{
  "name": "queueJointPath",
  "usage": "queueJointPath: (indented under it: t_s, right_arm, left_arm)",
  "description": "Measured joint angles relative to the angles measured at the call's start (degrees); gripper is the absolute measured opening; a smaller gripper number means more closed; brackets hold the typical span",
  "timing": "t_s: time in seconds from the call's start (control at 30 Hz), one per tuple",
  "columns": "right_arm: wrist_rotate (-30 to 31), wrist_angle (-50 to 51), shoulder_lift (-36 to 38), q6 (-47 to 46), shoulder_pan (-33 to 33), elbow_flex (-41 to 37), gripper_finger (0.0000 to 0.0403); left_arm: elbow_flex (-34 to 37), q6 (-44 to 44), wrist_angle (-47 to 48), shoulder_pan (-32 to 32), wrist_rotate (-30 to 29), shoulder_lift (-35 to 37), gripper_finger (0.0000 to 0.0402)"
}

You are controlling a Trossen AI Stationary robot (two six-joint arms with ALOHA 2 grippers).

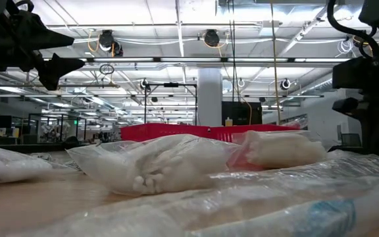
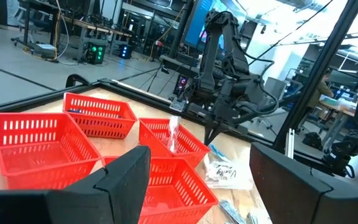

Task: Pick & Place Travel size toiletries
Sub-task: Put the green toothbrush into the bottom right red bin

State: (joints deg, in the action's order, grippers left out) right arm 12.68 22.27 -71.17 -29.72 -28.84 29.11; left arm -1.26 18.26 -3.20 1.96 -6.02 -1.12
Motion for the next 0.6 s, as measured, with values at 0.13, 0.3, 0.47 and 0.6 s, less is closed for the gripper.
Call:
queueJointPath:
  t_s: [0.13, 0.3, 0.47, 0.6]
  right_arm:
    - [-1.0, -3.2, 2.3, 0.0, 0.0, -0.2, 0.0044]
    - [1.4, -6.9, 5.6, 0.2, 0.1, -0.2, 0.0121]
    - [5.3, -12.3, 5.1, 0.4, 1.2, -0.2, 0.0179]
    - [5.2, -16.0, 1.3, 0.8, 3.1, -0.1, 0.0194]
  left_arm:
    - [0.0, 0.0, 0.0, 0.0, 0.0, 0.0, 0.0271]
    - [0.0, 0.0, 0.0, 0.0, 0.0, 0.0, 0.0271]
    - [0.0, 0.0, 0.0, 0.0, 0.0, 0.0, 0.0271]
    - [0.0, 0.0, 0.0, 0.0, 0.0, 0.0, 0.0271]
